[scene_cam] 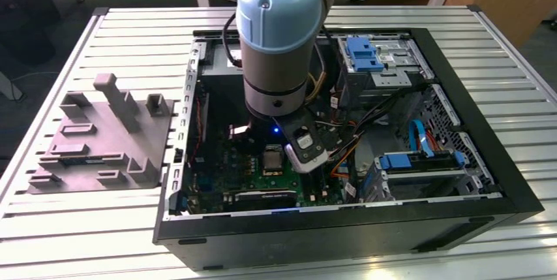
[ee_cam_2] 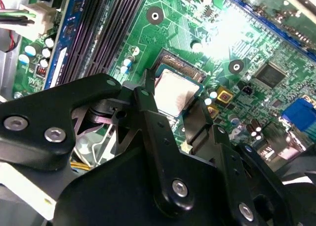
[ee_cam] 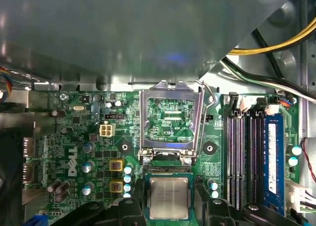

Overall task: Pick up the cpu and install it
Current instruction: 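Place the cpu into insertion slot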

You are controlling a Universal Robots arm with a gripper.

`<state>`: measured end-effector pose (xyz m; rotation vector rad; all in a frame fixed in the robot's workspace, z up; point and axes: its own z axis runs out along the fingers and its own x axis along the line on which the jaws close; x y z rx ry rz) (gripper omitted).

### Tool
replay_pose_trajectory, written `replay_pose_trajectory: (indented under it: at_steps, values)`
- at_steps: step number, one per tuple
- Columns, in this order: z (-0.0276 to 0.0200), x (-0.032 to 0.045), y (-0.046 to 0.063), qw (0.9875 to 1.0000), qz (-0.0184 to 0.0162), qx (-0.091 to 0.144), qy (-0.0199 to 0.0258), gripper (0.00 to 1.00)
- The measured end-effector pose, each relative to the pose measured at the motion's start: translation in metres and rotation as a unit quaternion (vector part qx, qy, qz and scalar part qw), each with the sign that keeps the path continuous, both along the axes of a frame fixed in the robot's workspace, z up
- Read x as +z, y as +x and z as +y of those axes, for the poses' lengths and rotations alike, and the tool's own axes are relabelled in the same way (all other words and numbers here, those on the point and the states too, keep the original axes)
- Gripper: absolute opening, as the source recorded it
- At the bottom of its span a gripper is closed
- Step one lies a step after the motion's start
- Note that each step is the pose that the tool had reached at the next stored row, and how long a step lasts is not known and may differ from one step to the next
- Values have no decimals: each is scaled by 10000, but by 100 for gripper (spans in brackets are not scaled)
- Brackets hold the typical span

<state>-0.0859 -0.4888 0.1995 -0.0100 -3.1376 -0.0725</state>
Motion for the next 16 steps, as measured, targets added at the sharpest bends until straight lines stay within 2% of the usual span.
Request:
replay_pose_trajectory:
  at_steps: [16]
  values:
    - [-8, -49, 3, 10000, 0, -6, 0, 47]
